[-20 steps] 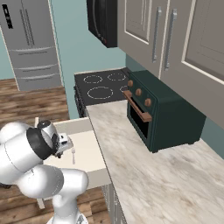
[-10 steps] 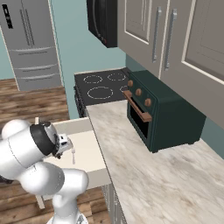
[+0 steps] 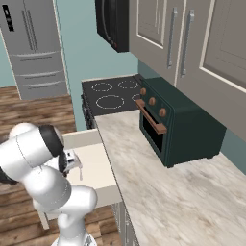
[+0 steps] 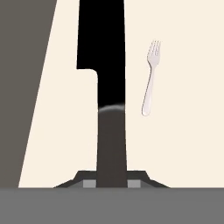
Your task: Pick up the metallic utensils from the counter and place them in the open drawer. Make sure not to pick up any wooden utensils.
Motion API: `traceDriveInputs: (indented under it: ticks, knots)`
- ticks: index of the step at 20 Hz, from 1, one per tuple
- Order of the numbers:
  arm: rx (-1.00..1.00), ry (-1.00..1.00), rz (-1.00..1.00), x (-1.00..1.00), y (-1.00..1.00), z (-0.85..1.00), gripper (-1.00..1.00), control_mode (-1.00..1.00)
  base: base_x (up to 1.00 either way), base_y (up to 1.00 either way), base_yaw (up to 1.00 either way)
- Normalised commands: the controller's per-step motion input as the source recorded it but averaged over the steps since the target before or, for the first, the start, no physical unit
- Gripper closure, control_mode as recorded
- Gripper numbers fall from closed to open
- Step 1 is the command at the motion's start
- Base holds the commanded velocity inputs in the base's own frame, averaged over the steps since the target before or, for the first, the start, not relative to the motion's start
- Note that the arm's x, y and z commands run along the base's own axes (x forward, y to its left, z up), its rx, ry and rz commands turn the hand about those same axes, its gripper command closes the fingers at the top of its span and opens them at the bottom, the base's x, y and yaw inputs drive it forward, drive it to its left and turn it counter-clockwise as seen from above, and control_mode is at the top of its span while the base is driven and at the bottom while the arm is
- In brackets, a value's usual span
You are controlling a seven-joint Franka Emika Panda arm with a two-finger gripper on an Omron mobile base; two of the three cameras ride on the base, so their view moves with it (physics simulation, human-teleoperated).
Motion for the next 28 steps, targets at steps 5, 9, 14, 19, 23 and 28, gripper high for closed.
traceDriveInputs:
  ticks: [5, 9, 14, 19, 23, 28]
  knots:
    - [0.00, 0.00, 0.00, 0.02, 0.00, -0.24, 1.00, -1.00, 0.00, 0.00, 0.00]
    - [0.00, 0.00, 0.00, 0.00, 0.00, -0.21, 1.00, -1.00, 0.00, 0.00, 0.00]
    - [0.00, 0.00, 0.00, 0.08, 0.00, -0.26, 1.00, -1.00, 0.00, 0.00, 0.00]
    - [0.00, 0.00, 0.00, 0.12, 0.00, -0.27, 1.00, -1.00, 0.00, 0.00, 0.00]
    - [0.00, 0.00, 0.00, 0.01, 0.00, -0.03, 1.00, -1.00, 0.00, 0.00, 0.00]
    - [0.00, 0.00, 0.00, 0.00, 0.00, 0.00, -1.00, -1.00, 0.00, 0.00, 0.00]
